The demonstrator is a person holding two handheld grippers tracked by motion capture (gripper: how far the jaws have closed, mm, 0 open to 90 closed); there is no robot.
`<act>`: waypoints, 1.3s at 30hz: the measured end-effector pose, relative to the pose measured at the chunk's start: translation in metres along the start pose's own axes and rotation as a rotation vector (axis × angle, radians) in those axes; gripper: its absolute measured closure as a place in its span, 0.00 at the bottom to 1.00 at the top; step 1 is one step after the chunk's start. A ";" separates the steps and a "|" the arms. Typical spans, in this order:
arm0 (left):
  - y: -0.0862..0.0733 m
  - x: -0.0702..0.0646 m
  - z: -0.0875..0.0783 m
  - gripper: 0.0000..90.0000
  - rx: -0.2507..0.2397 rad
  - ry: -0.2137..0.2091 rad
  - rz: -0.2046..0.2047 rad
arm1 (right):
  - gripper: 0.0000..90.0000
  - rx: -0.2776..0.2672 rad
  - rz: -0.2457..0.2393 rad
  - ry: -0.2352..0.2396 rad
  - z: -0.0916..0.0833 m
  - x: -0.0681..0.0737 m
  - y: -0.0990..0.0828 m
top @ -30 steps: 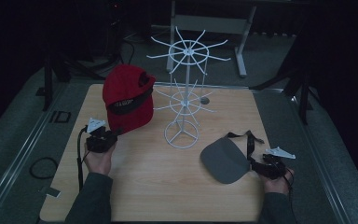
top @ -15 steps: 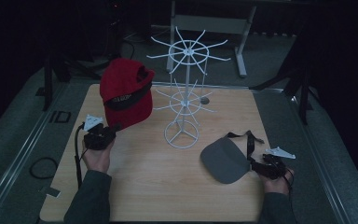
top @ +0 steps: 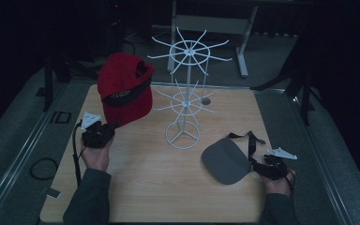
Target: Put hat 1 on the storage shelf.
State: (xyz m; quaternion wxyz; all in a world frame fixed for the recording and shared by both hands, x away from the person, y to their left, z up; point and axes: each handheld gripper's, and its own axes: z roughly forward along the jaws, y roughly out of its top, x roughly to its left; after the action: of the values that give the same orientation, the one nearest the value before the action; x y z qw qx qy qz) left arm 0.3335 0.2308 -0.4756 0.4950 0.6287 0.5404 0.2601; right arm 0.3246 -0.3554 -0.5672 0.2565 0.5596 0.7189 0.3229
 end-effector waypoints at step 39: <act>0.033 -0.006 -0.012 0.96 -0.079 -0.004 0.015 | 0.39 0.001 0.000 0.001 0.000 0.000 0.000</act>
State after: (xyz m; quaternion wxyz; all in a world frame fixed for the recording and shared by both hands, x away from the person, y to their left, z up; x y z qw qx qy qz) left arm 0.3356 0.2320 -0.4404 0.5185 0.6132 0.5239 0.2840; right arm 0.3247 -0.3554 -0.5672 0.2562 0.5595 0.7192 0.3227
